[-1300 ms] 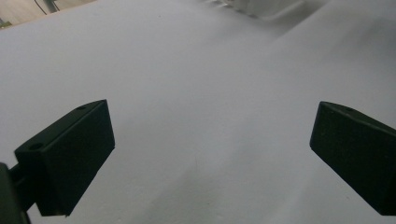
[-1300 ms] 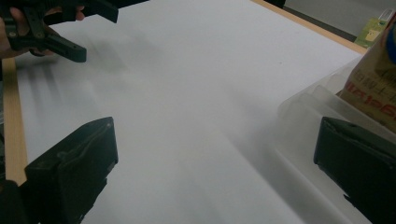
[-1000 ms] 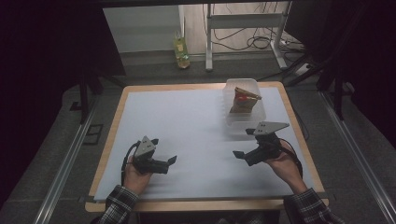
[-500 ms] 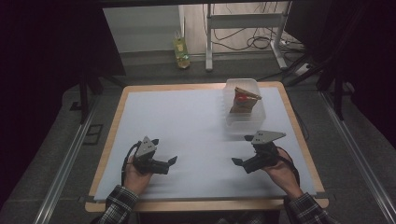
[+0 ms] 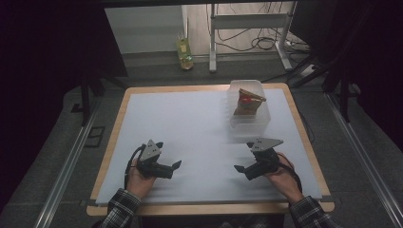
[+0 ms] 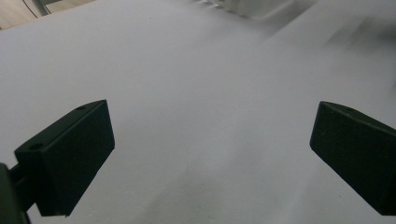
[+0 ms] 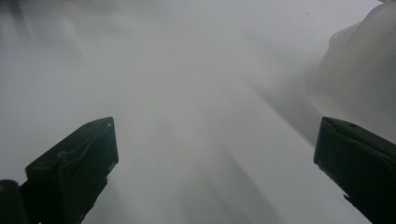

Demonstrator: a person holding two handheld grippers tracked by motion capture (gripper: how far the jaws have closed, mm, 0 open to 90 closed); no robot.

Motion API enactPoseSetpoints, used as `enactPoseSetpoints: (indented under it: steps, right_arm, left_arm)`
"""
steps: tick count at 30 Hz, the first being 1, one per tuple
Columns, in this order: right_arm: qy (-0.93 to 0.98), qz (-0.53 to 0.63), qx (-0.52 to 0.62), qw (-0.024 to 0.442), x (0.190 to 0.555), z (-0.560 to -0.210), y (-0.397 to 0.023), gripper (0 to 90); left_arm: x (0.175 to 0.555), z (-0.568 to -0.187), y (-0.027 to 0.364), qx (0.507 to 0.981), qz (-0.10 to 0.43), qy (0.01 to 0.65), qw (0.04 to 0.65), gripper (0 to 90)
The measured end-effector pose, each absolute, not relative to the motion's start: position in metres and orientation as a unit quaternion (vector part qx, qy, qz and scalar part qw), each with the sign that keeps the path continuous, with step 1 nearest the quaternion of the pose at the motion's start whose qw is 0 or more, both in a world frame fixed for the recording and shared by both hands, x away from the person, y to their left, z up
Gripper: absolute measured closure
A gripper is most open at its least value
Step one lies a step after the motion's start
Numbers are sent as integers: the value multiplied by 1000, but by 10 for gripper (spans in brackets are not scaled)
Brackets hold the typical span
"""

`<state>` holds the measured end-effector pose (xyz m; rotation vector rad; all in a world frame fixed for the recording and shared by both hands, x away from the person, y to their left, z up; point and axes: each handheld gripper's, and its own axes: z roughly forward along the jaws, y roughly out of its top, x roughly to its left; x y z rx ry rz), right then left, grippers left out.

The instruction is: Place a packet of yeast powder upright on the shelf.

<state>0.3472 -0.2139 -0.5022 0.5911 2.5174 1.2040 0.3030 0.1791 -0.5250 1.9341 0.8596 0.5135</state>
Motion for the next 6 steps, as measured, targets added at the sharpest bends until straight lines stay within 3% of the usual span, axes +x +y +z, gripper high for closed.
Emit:
enactPoseSetpoints:
  steps: [6]
  right_arm:
    - [875,415,206,138,349,-504,-214,0]
  left_arm:
    - [304,-525,178,788,210,348,463,0]
